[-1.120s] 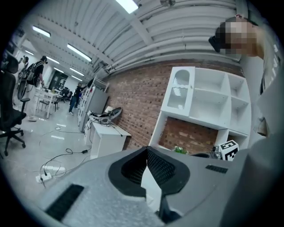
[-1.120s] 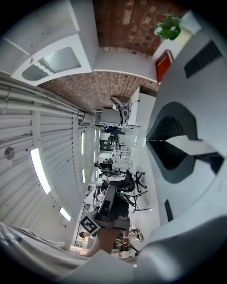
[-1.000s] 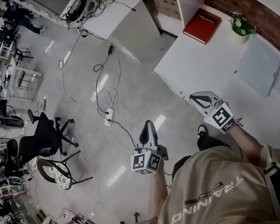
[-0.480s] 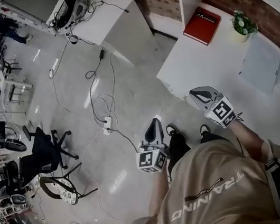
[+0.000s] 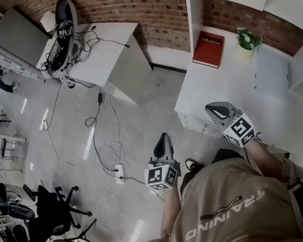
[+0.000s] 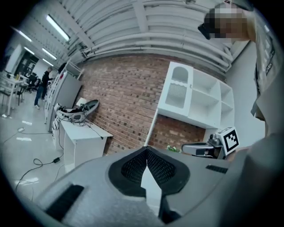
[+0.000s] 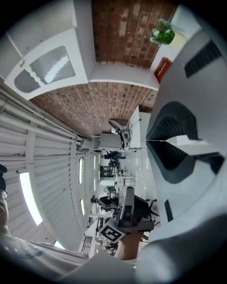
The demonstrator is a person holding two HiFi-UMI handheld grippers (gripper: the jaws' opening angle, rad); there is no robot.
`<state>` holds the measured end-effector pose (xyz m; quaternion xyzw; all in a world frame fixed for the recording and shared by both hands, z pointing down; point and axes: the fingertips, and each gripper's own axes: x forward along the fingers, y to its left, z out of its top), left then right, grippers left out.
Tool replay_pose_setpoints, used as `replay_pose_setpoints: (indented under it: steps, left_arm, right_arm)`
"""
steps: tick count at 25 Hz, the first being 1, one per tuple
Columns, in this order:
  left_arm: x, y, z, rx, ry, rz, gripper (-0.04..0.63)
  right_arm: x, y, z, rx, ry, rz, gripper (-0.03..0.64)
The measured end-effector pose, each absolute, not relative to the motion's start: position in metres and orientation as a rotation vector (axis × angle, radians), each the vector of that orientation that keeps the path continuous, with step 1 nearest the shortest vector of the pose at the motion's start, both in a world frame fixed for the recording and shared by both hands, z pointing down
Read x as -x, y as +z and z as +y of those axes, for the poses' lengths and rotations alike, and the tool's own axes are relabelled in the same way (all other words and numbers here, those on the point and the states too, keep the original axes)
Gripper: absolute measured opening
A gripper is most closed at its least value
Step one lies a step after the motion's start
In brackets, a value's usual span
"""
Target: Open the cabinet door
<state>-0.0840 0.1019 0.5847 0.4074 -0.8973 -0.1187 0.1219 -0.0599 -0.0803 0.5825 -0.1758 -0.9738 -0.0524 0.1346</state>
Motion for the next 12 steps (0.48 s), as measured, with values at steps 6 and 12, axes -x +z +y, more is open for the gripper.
replay_pose_setpoints:
  steps: [6, 12]
  left_arm:
    - [0.120, 0.580, 0.077, -1.387, -0.401, -2.528, 0.009]
    - [0.152, 0.580, 0.023, -1.509, -0.302, -2.434, 0.009]
  right_arm:
    - [0.052, 0.596, -0.122, 0.231, -0.127, -2.791, 0.012]
    - [0.075, 0.607, -0.159, 0.126, -0.045, -2.821, 0.012]
